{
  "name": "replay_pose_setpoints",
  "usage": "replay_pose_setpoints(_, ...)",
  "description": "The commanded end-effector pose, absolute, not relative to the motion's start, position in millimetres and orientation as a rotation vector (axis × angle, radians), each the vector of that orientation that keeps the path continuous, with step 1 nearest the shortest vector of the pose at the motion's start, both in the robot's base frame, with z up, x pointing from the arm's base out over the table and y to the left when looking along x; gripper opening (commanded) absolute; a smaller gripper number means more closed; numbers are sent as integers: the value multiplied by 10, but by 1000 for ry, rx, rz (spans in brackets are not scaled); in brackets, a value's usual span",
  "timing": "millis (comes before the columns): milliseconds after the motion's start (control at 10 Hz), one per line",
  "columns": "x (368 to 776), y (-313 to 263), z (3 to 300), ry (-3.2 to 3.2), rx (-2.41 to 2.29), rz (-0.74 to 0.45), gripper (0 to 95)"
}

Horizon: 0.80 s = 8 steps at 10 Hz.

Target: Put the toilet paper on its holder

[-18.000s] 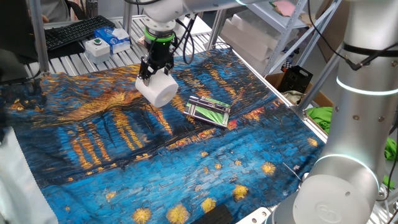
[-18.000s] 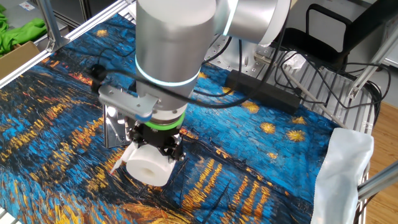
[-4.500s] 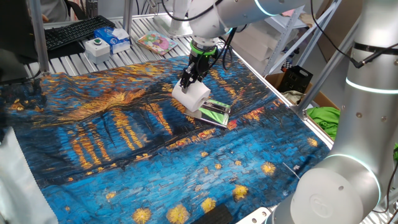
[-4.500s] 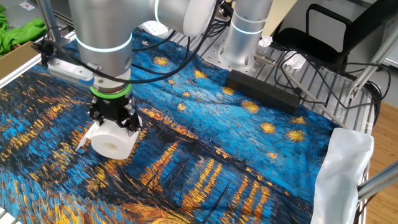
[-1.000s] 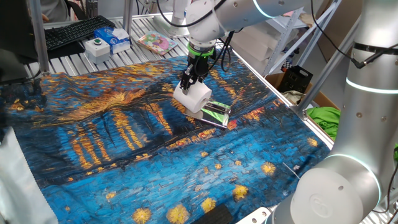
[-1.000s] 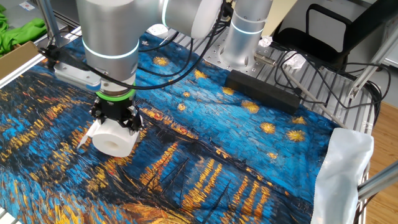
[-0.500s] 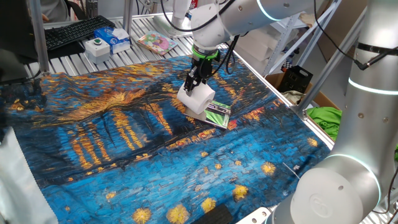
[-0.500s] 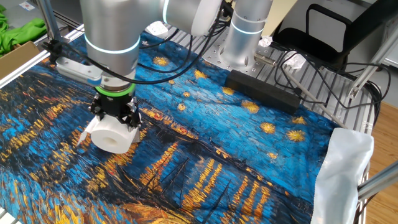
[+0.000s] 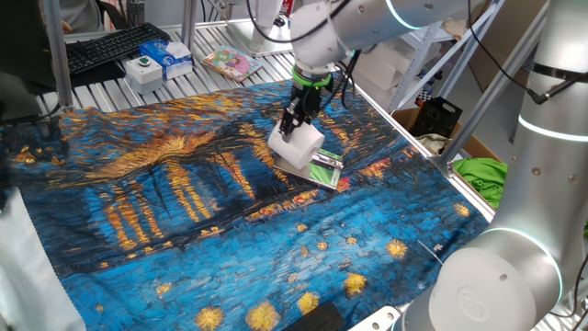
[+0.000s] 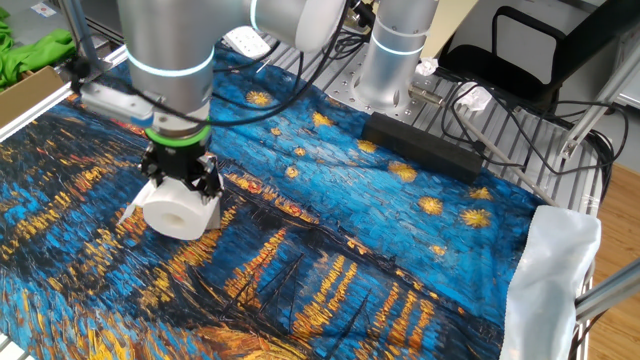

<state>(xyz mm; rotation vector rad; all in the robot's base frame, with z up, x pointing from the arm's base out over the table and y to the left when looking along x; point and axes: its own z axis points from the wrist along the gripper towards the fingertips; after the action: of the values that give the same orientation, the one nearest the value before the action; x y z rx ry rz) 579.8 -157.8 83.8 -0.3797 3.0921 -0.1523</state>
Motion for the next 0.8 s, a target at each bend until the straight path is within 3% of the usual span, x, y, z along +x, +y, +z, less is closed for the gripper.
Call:
replay_pose_setpoints(100, 5750, -1612, 817, 3090, -380, -153, 0)
replay_pose_setpoints(700, 5681, -1634, 800, 3097, -350, -133, 0)
replay_pose_setpoints(800, 5681, -1634, 800, 3100, -330, -138, 190)
